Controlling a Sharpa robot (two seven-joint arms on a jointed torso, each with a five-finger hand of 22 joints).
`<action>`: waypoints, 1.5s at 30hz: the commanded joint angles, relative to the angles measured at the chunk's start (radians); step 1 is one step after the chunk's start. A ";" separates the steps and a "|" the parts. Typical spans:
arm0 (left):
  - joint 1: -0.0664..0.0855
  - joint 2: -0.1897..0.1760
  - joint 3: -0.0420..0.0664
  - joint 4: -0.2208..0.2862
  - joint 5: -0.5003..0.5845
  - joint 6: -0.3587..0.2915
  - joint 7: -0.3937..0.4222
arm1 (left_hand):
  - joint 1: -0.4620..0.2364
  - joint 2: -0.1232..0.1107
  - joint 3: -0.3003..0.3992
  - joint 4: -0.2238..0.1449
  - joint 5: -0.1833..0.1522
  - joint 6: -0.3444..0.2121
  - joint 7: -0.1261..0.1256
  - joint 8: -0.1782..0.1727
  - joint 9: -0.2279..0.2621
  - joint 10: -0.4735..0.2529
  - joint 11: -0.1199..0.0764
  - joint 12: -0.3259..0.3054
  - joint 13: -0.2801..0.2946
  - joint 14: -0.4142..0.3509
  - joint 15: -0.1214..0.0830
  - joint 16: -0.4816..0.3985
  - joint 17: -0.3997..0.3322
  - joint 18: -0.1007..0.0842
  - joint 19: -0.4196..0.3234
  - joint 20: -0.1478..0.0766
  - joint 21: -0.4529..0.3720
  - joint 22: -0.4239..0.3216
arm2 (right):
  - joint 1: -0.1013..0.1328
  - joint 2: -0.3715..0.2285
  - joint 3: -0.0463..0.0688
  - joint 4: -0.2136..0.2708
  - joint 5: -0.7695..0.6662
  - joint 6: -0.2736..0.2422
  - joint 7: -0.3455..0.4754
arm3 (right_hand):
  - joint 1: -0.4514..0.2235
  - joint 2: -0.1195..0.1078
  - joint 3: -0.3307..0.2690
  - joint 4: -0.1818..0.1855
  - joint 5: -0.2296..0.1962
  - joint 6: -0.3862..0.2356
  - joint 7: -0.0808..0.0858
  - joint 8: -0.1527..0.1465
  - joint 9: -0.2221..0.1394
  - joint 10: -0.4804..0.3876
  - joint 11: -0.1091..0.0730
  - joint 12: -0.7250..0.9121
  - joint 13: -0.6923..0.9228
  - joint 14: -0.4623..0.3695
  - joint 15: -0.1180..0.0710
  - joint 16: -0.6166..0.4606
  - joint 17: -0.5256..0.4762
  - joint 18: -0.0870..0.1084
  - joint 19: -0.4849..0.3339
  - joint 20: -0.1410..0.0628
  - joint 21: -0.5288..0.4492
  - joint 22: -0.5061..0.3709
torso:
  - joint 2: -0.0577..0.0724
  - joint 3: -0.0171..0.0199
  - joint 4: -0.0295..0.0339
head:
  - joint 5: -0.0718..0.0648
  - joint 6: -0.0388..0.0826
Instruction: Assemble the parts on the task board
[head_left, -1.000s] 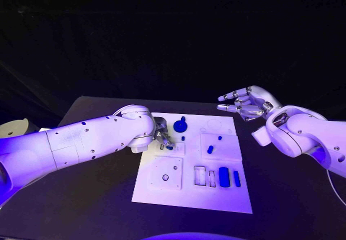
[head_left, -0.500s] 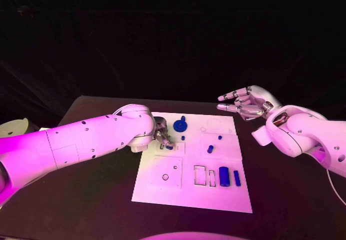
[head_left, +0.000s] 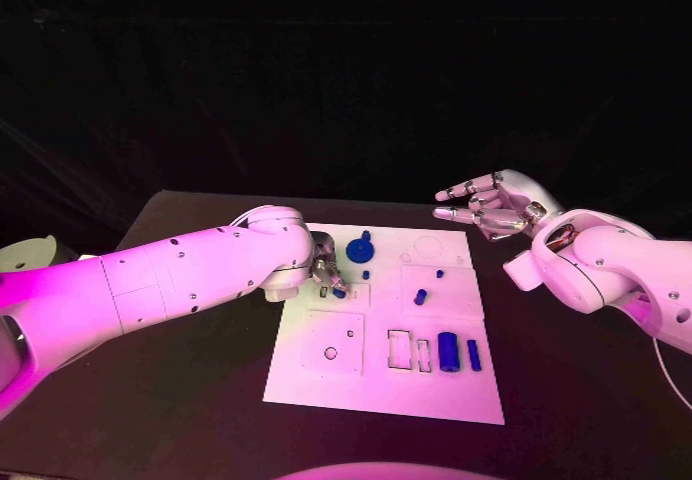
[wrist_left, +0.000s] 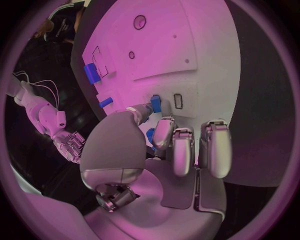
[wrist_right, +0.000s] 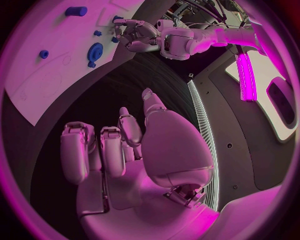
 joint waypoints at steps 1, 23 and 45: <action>-0.005 0.006 -0.005 -0.004 0.014 0.026 -0.030 | -0.015 0.003 -0.004 -0.015 -0.005 0.033 -0.022 -0.007 -0.002 0.003 -0.003 0.006 0.003 0.105 -0.008 0.003 0.263 -0.010 0.071 -0.004 0.007 0.171 | -0.001 0.000 0.000 0.003 -0.002 0.013 0.006 | 0.003 0.009 -0.010 0.000 -0.001 0.009 0.001 0.005 0.001 -0.002 -0.003 -0.007 -0.003 0.081 -0.005 -0.007 0.172 0.019 -0.007 -0.002 -0.006 -0.003 | 0.000 -0.0002 0.0003 | -0.001 0.000; -0.005 0.016 -0.005 -0.018 0.014 0.052 -0.051 | -0.083 0.016 -0.112 0.027 -0.003 0.067 -0.029 -0.018 0.001 0.025 -0.009 0.034 0.039 0.105 -0.012 0.003 0.263 -0.017 0.083 -0.008 0.028 0.204 | -0.001 -0.003 0.000 0.009 -0.003 0.011 0.006 | 0.003 0.009 -0.010 0.000 -0.001 0.009 0.001 0.005 0.001 -0.002 -0.003 -0.007 -0.003 0.081 -0.005 -0.007 0.172 0.019 -0.007 -0.002 -0.006 -0.003 | 0.000 -0.0001 0.0003 | -0.003 -0.002; -0.005 0.014 -0.002 -0.031 0.024 0.001 -0.043 | -0.139 0.030 -0.266 0.107 -0.002 0.084 -0.032 -0.019 0.015 0.037 -0.011 0.048 0.059 0.105 -0.015 0.003 0.263 -0.022 0.090 -0.011 0.040 0.224 | -0.001 -0.005 0.000 0.010 -0.003 0.013 0.006 | 0.002 0.008 -0.012 0.000 -0.001 0.009 0.001 0.005 0.001 -0.004 -0.003 -0.010 -0.005 0.081 -0.006 -0.009 0.169 0.020 -0.009 -0.002 -0.008 -0.007 | 0.000 -0.0022 0.0002 | -0.007 0.001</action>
